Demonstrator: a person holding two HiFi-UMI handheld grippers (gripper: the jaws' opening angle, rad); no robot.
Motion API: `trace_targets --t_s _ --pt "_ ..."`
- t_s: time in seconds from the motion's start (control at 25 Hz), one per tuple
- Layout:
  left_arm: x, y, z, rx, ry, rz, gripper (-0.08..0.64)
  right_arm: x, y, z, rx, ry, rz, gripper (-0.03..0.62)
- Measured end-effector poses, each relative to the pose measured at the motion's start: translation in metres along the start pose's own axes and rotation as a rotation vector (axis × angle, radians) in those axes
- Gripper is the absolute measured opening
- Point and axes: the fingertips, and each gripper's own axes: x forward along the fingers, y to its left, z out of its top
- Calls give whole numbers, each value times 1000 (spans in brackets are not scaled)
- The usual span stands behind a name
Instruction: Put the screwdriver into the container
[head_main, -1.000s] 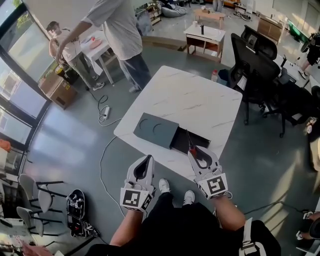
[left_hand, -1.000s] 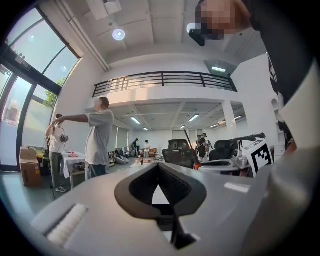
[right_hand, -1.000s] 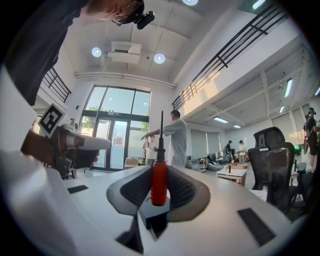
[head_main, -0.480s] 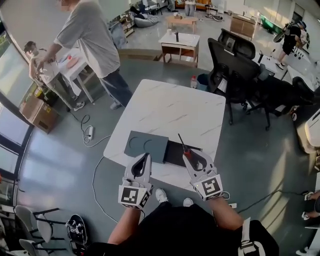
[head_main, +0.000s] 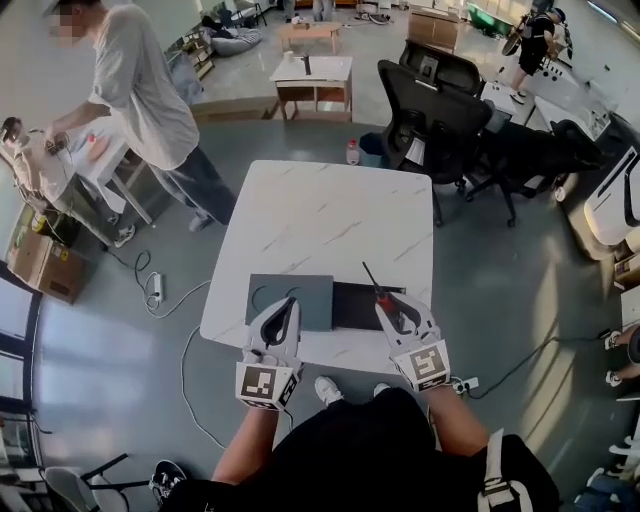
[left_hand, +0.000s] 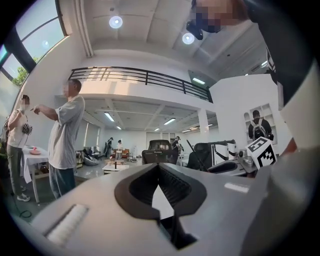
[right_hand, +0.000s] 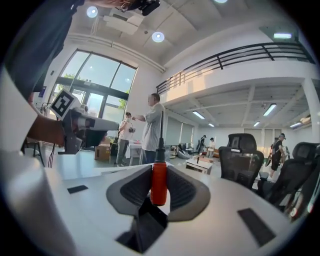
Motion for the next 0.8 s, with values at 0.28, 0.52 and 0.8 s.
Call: trace_targets --t_s 0.28,0.52,0.8 --pt "10 7 -19 -27 33 -28 9 10 -2 -26 -41 97 9 98" --pt "18 4 -29 -28 49 -12 9 17 -2 -63 -135 198 95 98" --pt "13 4 -46 -54 87 41 9 25 -3 -114 -274 372 207 98"
